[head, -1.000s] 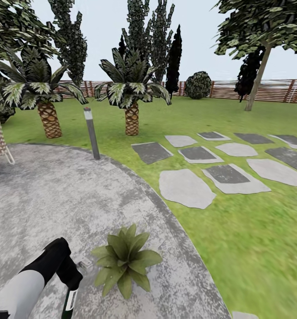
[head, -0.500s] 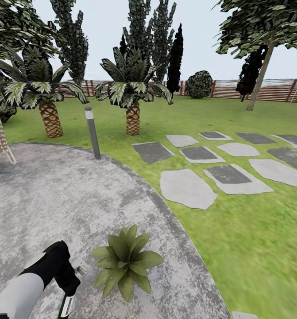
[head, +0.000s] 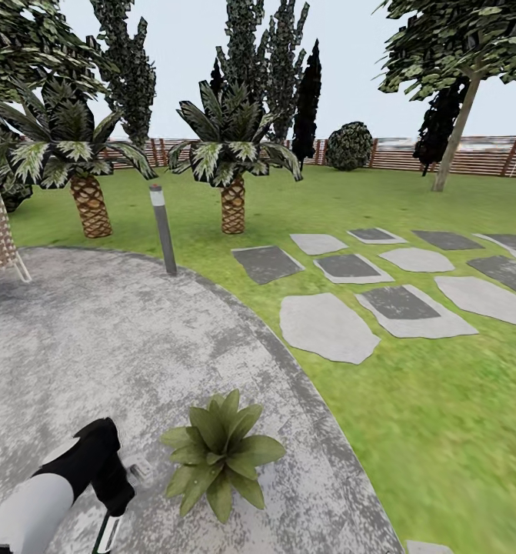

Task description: Pick up the pesticide atomizer in the garden and spray insectifuge to fully cover both potted plants in the garden.

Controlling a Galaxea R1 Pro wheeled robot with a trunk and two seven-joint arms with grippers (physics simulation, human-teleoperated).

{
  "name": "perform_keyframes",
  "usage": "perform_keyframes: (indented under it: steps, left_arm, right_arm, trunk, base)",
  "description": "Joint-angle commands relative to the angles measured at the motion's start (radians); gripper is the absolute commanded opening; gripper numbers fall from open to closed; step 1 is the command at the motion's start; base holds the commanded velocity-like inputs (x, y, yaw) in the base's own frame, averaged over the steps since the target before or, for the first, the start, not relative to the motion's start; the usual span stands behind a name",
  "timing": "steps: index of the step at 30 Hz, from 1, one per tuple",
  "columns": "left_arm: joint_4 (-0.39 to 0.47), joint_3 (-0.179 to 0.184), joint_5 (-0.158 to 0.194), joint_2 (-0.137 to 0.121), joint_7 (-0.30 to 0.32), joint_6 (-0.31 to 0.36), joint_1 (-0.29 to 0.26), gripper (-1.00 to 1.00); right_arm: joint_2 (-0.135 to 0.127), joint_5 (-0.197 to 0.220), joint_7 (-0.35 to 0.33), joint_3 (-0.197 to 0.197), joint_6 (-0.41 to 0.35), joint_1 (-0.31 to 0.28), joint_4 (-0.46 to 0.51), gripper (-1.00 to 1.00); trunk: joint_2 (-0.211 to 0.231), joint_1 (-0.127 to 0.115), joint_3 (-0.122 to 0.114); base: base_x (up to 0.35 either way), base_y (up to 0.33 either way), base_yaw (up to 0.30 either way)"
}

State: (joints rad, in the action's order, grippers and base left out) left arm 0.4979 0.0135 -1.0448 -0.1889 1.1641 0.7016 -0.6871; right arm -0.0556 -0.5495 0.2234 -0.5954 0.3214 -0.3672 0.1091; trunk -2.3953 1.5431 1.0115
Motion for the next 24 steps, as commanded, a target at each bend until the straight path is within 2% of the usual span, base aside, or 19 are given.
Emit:
perform_keyframes:
  steps: [1, 7, 17, 21, 24]
  left_arm:
    - [-0.002, 0.002, -0.003, -0.008, 0.008, 0.009, 0.003, -1.00]
    - [0.007, -0.002, -0.001, -0.010, 0.008, -0.015, 0.049, -1.00]
    - [0.036, -0.008, 0.012, 0.008, 0.006, -0.008, 0.029, -1.00]
    - [0.057, -0.009, 0.013, 0.008, 0.007, -0.005, 0.026, -1.00]
    - [0.070, -0.008, 0.012, 0.008, 0.005, -0.002, 0.024, -1.00]
  right_arm:
    - [0.000, -0.010, 0.004, -0.007, 0.004, -0.001, -0.002, 1.00]
    - [0.002, -0.010, 0.006, -0.007, 0.004, -0.001, -0.002, 1.00]
    - [0.002, -0.009, 0.007, -0.008, 0.004, -0.001, -0.002, 1.00]
    - [0.002, -0.009, 0.008, -0.007, 0.004, -0.001, -0.002, 1.00]
    - [0.002, -0.009, 0.008, -0.007, 0.004, -0.001, -0.002, 1.00]
  trunk:
    - [0.000, 0.000, 0.001]
    - [0.000, 0.000, 0.002]
    - [0.000, 0.000, 0.011]
    - [0.000, 0.000, 0.012]
    - [0.000, 0.000, 0.013]
  base:
    - [0.000, 0.000, 0.000]
    - [0.000, 0.000, 0.024]
    - [0.001, -0.003, 0.168]
    - [0.047, -0.194, 0.048]
    - [-0.161, -0.149, 0.005]
